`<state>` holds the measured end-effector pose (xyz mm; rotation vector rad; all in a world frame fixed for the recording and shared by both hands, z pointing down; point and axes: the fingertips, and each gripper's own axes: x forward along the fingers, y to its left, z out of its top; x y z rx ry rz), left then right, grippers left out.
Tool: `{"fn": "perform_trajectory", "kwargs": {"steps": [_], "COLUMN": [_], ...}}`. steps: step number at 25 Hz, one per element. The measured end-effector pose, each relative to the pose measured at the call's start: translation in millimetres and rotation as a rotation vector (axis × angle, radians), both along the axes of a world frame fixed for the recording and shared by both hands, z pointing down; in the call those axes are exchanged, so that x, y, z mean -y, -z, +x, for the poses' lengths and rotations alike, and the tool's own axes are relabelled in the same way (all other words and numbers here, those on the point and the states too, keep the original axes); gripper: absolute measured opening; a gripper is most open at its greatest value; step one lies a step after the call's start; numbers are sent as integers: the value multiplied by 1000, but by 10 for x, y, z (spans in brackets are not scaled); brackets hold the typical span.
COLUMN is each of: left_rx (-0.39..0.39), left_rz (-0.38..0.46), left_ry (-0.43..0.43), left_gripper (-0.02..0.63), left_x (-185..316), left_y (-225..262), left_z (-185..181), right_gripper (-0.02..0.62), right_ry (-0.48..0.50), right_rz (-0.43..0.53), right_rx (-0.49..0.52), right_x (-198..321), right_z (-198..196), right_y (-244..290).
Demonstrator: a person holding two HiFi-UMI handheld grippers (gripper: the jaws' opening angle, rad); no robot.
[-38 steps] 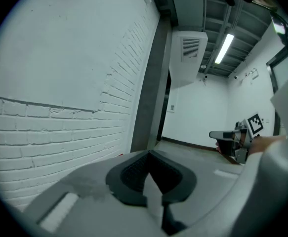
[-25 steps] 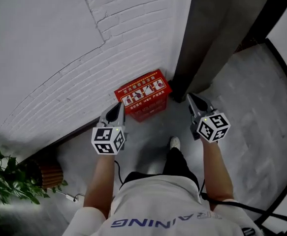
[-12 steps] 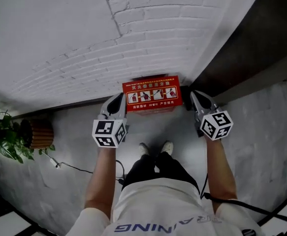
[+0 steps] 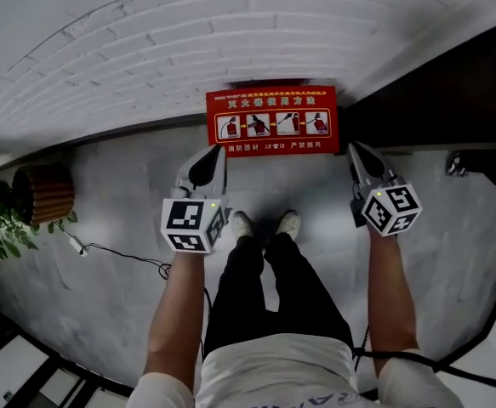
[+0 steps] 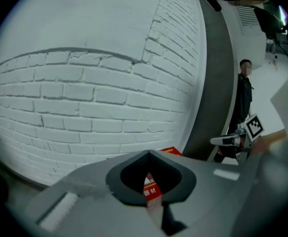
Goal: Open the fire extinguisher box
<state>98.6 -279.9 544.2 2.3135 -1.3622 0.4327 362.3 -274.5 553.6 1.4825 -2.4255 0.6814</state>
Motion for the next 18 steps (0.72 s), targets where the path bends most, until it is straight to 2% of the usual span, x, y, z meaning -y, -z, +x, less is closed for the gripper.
{"fn": "perform_trajectory", "kwargs": {"steps": [2,7,18], "left_rx": [12,4,1], "left_rz": [-25,1,-45], "left_ry": [-26,-19,-35], "left_gripper": [6,6,6], "left_x": [-59,-116,-334], "left_y": [-273,-711,-1265], "left_z": [44,49,174], "right_gripper": [6,6,6], "right_ry": [-15,-7,31], "right_rz": [-19,-45,-89], "right_rx": [-5,-49,-104], "right_x": [-46,-142,-239], "right_z": [64,197,294], "right_y": [-301,-864,-1575]}}
